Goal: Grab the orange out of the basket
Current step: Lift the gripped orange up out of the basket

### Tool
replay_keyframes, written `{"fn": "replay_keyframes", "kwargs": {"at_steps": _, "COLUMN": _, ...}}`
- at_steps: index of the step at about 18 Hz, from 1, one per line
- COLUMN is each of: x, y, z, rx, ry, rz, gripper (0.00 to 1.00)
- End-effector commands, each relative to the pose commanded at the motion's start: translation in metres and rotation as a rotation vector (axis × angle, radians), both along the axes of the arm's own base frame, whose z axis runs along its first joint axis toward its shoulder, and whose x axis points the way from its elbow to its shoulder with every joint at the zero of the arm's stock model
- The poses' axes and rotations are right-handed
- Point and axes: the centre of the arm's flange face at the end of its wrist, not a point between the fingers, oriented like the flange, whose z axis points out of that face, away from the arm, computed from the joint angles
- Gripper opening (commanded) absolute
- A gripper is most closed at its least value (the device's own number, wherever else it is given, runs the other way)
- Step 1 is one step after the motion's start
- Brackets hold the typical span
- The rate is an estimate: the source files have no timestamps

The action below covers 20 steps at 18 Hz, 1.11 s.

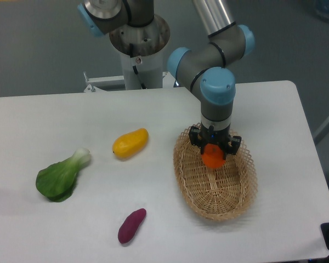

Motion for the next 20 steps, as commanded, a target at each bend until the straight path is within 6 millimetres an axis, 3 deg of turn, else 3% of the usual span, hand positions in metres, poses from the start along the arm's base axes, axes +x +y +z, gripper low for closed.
{"fn": "replay_keyframes", "kwargs": {"at_steps": 2, "x": -0.001, "y": 0.013, "z": 0.024, "rx": 0.014, "ry": 0.016, "rz": -0.016, "gripper": 0.60}}
{"fn": "replay_keyframes", "kwargs": {"at_steps": 4, "x": 0.002, "y": 0.022, "z": 0.064, "rx": 0.063, "ry": 0.024, "rz": -0.035, "gripper": 0.61}}
{"fn": "replay_keyframes", "kwargs": {"at_steps": 9, "x": 0.023, "y": 0.027, "z": 0.113, "rx": 0.188, "ry": 0.009, "rz": -0.069, "gripper": 0.61}}
{"fn": "replay_keyframes", "kwargs": {"at_steps": 20, "x": 0.039, "y": 0.040, "z": 0.130, "rx": 0.302, "ry": -0.034, "rz": 0.116, "gripper": 0.60}}
